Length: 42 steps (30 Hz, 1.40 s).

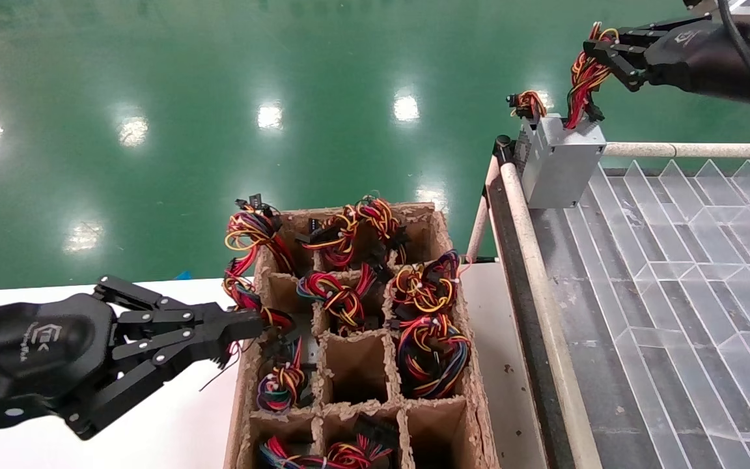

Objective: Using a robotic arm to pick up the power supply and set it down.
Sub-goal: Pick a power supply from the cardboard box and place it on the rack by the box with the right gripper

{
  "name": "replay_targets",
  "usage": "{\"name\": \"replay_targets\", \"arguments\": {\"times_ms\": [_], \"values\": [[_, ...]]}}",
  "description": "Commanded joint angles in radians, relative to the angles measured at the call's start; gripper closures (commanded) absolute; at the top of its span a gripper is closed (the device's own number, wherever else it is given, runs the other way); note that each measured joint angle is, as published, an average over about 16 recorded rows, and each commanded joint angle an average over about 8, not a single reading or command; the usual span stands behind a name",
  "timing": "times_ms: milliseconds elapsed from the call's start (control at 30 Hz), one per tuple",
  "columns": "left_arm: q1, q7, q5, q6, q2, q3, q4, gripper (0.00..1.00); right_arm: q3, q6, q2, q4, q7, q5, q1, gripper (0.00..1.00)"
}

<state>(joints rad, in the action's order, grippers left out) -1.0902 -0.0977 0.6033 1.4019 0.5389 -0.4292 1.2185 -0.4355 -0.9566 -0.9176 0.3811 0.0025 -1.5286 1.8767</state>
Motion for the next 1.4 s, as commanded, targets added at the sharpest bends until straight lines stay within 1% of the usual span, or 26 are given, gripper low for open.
{"name": "replay_targets", "arguments": {"times_ms": [33, 367, 633, 667, 700, 900, 933, 967, 1400], "values": [[0.0, 0.0, 0.0, 0.0, 0.0, 0.0, 0.0, 1.0, 0.002, -0.001, 0.003, -0.002, 0.0, 0.003, 0.0, 1.0], [0.0, 0.0, 0.0, 0.0, 0.0, 0.0, 0.0, 1.0, -0.002, 0.017, -0.01, -0.032, 0.007, -0.003, -0.022, 1.0], [0.0, 0.0, 0.0, 0.0, 0.0, 0.0, 0.0, 1.0, -0.001, 0.047, -0.045, -0.095, -0.023, -0.002, -0.029, 1.0], [0.0, 0.0, 0.0, 0.0, 0.0, 0.0, 0.0, 1.0, -0.001, 0.048, -0.048, -0.104, -0.03, 0.0, -0.029, 0.96], [0.0, 0.0, 0.0, 0.0, 0.0, 0.0, 0.0, 1.0, 0.0, 0.048, -0.052, -0.112, -0.038, 0.002, -0.028, 0.86], [0.0, 0.0, 0.0, 0.0, 0.0, 0.0, 0.0, 1.0, 0.011, 0.04, -0.065, -0.154, -0.088, 0.019, -0.022, 0.11], [0.0, 0.0, 0.0, 0.0, 0.0, 0.0, 0.0, 1.0, 0.012, 0.039, -0.066, -0.16, -0.095, 0.021, -0.02, 0.02], [0.0, 0.0, 0.0, 0.0, 0.0, 0.0, 0.0, 1.0, 0.013, 0.036, -0.068, -0.166, -0.101, 0.023, -0.018, 0.0], [0.0, 0.0, 0.0, 0.0, 0.0, 0.0, 0.0, 1.0, 0.0, 0.0, -0.093, -0.232, -0.146, 0.008, 0.026, 0.0]]}}
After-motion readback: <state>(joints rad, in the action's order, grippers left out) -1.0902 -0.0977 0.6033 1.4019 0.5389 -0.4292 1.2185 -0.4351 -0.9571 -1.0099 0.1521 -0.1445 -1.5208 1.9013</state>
